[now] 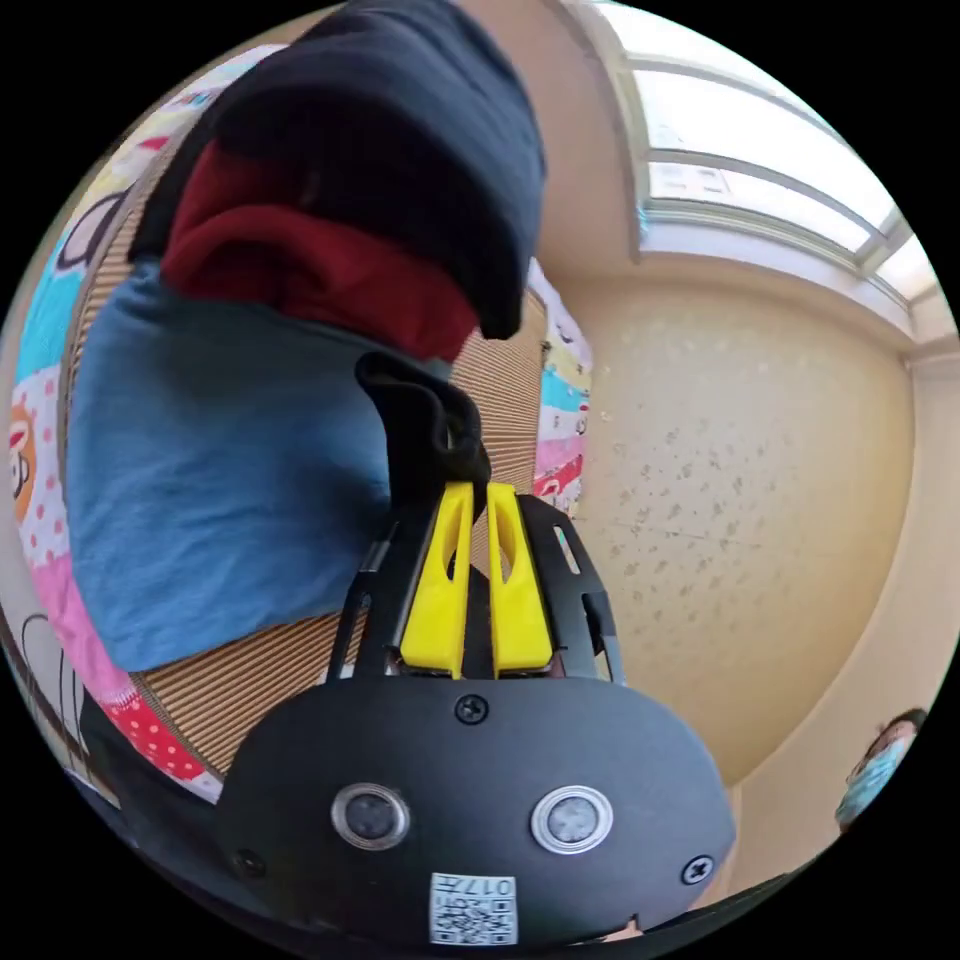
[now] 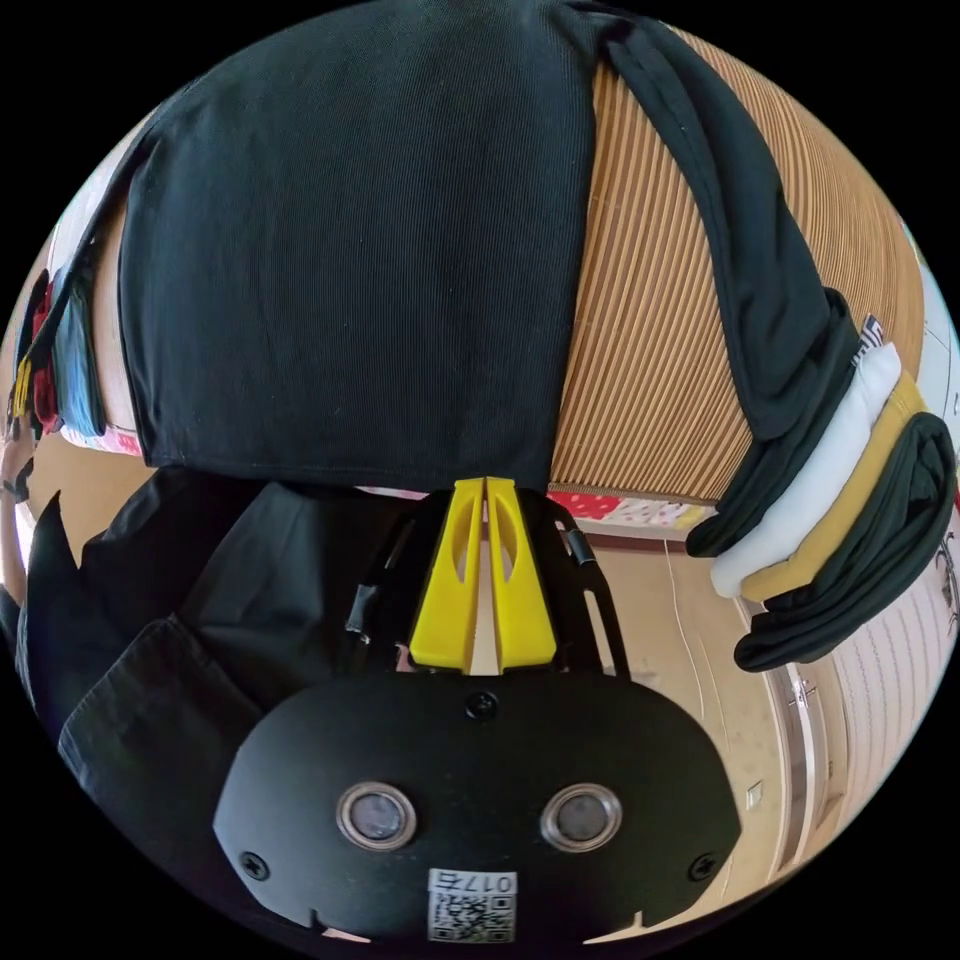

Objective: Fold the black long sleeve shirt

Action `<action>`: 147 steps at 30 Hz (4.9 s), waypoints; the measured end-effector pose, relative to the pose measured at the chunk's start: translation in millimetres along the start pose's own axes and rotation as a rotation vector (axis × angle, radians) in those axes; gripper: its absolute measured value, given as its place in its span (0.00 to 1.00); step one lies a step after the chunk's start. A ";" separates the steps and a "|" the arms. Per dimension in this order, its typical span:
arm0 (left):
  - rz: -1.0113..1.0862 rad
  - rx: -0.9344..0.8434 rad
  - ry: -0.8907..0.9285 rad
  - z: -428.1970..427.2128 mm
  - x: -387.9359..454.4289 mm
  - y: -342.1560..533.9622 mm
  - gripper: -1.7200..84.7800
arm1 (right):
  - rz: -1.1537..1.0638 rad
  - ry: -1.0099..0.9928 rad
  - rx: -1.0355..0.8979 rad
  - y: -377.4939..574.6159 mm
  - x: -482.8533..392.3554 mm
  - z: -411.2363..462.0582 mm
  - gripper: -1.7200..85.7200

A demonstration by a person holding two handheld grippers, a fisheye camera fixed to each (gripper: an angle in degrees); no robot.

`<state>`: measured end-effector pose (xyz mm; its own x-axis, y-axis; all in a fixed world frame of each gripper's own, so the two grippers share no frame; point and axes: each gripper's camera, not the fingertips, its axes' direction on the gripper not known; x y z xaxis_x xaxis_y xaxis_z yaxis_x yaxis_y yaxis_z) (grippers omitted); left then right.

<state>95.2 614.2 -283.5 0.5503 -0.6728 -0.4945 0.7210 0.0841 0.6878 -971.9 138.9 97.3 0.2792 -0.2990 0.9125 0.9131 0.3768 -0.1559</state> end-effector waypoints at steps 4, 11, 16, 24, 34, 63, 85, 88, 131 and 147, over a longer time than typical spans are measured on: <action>0.394 -0.115 0.125 62.8 139.7 46.1 0.05 | 0.023 -0.066 0.117 12.0 11.5 7.5 0.02; 0.886 -0.641 0.252 262.0 283.9 316.2 0.07 | 0.060 -0.234 0.263 35.2 41.6 29.1 0.02; 0.877 -1.004 0.146 339.4 218.1 475.2 0.09 | 0.078 -0.312 0.277 52.4 75.5 65.0 0.02; 0.723 -0.954 -0.220 343.0 112.8 447.2 0.09 | 0.148 -0.468 0.318 72.1 150.5 120.9 0.03; 0.708 -0.580 -0.535 427.8 117.5 310.6 0.14 | 0.144 -0.577 0.651 -9.4 221.6 70.5 0.06; 0.460 -0.562 -0.424 407.0 108.1 263.1 0.08 | 1.511 -1.428 0.870 166.9 341.7 344.3 0.08; 0.395 -0.560 -0.189 355.0 75.7 227.4 0.10 | -0.322 -0.450 0.887 -63.6 -89.2 50.4 0.06; 0.441 -0.579 -0.172 367.6 67.4 217.3 0.11 | -0.290 -0.505 0.775 -64.6 -94.8 104.6 0.05; 0.959 -0.608 -0.493 472.5 43.1 216.8 0.07 | 0.145 -0.193 1.014 -110.1 -1.8 51.5 0.08; 0.719 -0.946 -0.479 265.8 -70.8 213.2 0.14 | -0.029 -0.311 0.643 -1.8 113.6 102.8 0.11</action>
<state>98.0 484.4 39.4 0.8751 -0.4385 0.2046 0.4519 0.8918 -0.0216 -972.4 194.3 240.2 0.0727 -0.0891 0.9934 0.5364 0.8432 0.0364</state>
